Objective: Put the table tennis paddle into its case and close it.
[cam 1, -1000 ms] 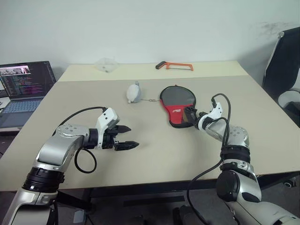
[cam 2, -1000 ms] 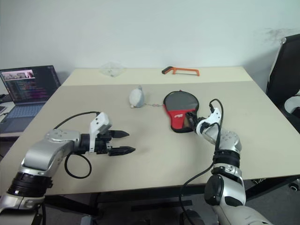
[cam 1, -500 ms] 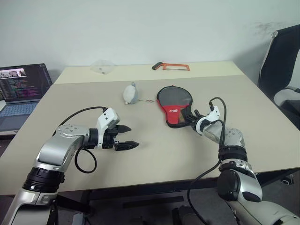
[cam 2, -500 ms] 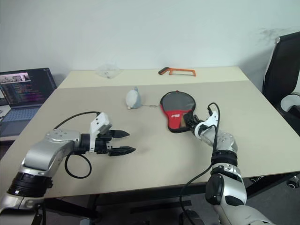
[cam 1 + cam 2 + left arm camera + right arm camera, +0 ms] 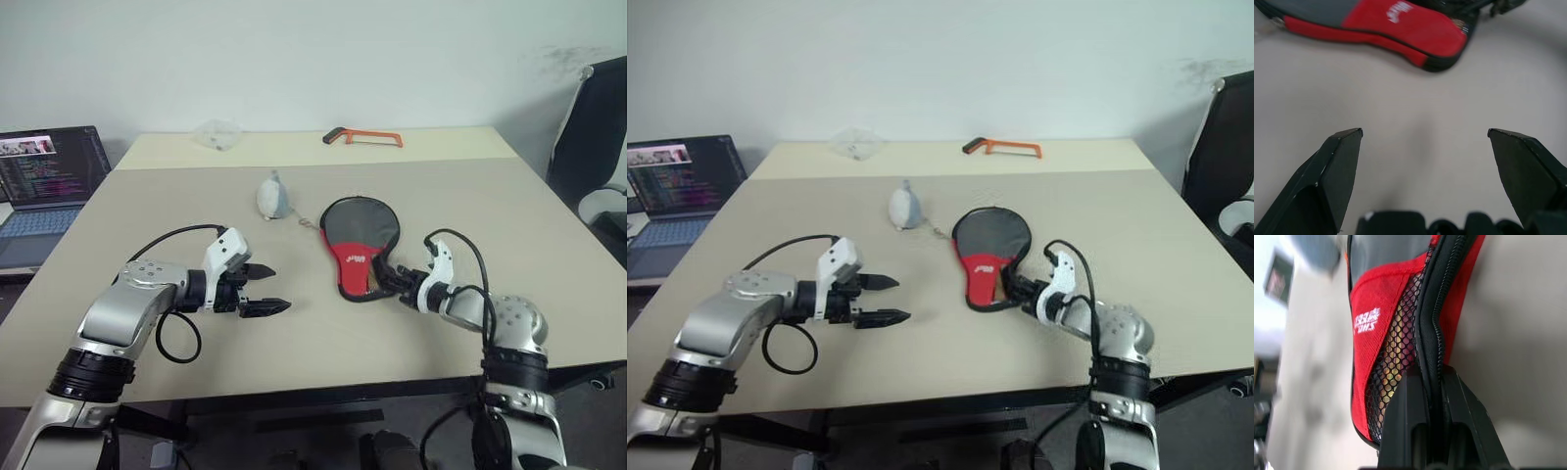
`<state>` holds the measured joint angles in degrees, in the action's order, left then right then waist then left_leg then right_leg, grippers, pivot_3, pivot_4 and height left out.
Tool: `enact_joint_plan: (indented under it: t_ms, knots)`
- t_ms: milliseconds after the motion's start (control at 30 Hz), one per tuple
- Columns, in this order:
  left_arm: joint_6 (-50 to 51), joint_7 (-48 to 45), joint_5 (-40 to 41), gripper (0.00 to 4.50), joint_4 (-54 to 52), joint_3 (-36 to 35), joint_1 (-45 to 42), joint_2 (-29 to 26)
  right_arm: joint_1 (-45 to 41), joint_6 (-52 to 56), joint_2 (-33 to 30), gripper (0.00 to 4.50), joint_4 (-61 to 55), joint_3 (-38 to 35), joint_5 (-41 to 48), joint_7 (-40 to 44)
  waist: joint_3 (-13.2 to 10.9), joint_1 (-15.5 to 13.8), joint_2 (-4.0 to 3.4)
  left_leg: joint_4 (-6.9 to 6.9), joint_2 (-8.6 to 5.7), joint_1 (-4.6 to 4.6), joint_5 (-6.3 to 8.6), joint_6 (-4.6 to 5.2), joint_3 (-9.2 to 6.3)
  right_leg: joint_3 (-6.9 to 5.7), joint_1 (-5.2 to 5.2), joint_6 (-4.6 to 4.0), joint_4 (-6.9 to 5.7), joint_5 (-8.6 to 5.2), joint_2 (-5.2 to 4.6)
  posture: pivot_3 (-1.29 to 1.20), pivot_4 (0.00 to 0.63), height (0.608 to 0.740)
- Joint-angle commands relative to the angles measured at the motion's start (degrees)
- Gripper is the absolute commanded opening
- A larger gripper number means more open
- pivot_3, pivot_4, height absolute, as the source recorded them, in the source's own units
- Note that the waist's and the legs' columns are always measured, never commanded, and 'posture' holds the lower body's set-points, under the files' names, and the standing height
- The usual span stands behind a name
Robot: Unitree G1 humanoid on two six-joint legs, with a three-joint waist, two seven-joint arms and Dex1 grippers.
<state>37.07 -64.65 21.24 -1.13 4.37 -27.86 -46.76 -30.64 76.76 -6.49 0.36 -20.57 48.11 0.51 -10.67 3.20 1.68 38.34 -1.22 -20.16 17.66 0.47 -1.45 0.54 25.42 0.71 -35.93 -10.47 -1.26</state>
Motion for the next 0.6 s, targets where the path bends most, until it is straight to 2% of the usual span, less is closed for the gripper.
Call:
enact_joint_plan:
  t_ms: [33, 200, 400, 600]
  knots:
    - [-1.05, -0.89, -0.46, 4.5, 0.48, -0.4, -1.16, -0.95, 3.57, 9.33, -0.02, 0.02, -7.4, 1.67, 3.18, 0.56, 0.0, -0.06, 0.0, -0.06, -0.01, -0.05, 0.0, 0.0, 0.0, 0.0, 0.06, 0.0, 0.01, 0.0, 0.0, 0.0, 0.15, 0.74]
    - [-1.34, -1.44, -0.87, 4.5, 1.53, 0.32, -2.25, -0.62, 9.59, 15.59, 0.47, 0.02, -17.08, 1.57, 7.18, -0.11, 0.01, -0.31, 0.02, -0.25, -0.01, -0.18, 0.0, 0.0, -0.02, -0.04, 0.26, -0.01, -0.01, 0.0, 0.0, 0.0, 0.15, 0.74]
    - [-1.37, -1.98, -1.29, 4.5, 2.11, 0.78, -3.1, -0.27, 18.04, 15.74, -0.08, 0.02, -23.61, 3.69, 13.51, -3.71, 0.02, -0.37, 0.03, -0.24, -0.02, -0.37, 0.01, -0.02, -0.01, -0.04, 0.4, 0.0, 0.02, -0.01, -0.01, 0.0, 0.15, 0.74]
    - [-1.22, -2.69, -1.41, 4.5, 2.23, 0.92, -3.37, -0.65, 23.19, 15.74, 1.92, 0.02, -27.47, 2.73, 21.02, -10.46, 0.03, -0.34, 0.04, -0.24, -0.01, -0.36, 0.01, -0.02, -0.03, -0.05, 0.41, 0.05, 0.0, -0.04, 0.0, 0.0, 0.15, 0.74]
